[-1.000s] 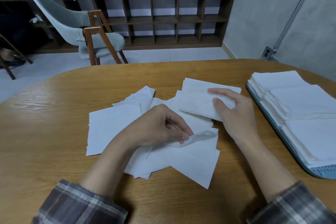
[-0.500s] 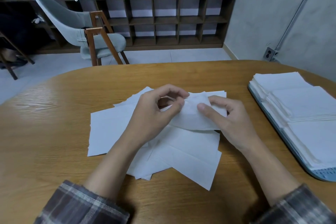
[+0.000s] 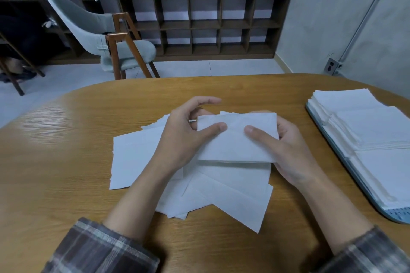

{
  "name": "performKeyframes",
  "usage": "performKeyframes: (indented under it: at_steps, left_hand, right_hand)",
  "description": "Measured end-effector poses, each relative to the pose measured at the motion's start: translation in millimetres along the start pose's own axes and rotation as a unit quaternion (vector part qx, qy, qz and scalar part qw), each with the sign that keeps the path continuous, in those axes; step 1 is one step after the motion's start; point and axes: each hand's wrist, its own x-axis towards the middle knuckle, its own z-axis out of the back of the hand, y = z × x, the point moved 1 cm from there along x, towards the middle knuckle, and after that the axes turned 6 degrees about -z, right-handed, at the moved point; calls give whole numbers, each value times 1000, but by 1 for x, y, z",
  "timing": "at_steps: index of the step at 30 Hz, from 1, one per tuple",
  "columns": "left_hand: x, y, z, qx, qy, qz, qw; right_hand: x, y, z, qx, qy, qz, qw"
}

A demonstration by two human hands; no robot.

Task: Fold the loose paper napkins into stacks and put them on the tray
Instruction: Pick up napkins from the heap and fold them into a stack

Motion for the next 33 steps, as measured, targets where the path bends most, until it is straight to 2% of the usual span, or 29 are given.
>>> performKeyframes:
  at_steps: [10, 13, 16, 19, 22, 24, 26, 29, 31, 33]
  left_hand:
    - [-1, 1, -3, 14, 3, 7, 1000]
    - [-1, 1, -3, 46, -13, -1, 999]
    - [-3, -2, -5, -20, 22, 56, 998]
    - [-4, -4, -8, -29, 18, 43, 998]
    - [-5, 1, -10, 42, -19, 2, 999]
    - [-6, 5, -11, 107, -30, -34, 993]
    - [-5, 10, -10, 179, 2, -63, 982]
    - [-4, 18, -7, 271, 125, -42, 953]
    - [-6, 22, -8, 313, 195, -18, 929]
    - [-8, 23, -9, 336, 217, -19, 916]
  right_hand:
    - [-2, 5, 0, -54, -17, 43, 997]
    - [-1, 5, 2, 4, 2, 49, 999]
    - [1, 5, 4, 72, 1, 38, 997]
    - [1, 2, 5, 9, -4, 40, 999]
    - [1, 0, 5, -46, 17, 47, 998]
    - [2, -1, 5, -110, -29, 65, 991]
    - [5, -3, 7, -141, -91, 71, 983]
    - [10, -8, 14, -125, -176, 67, 974]
    - [12, -11, 18, -127, -204, 70, 968]
    - [12, -12, 18, -136, -209, 78, 965]
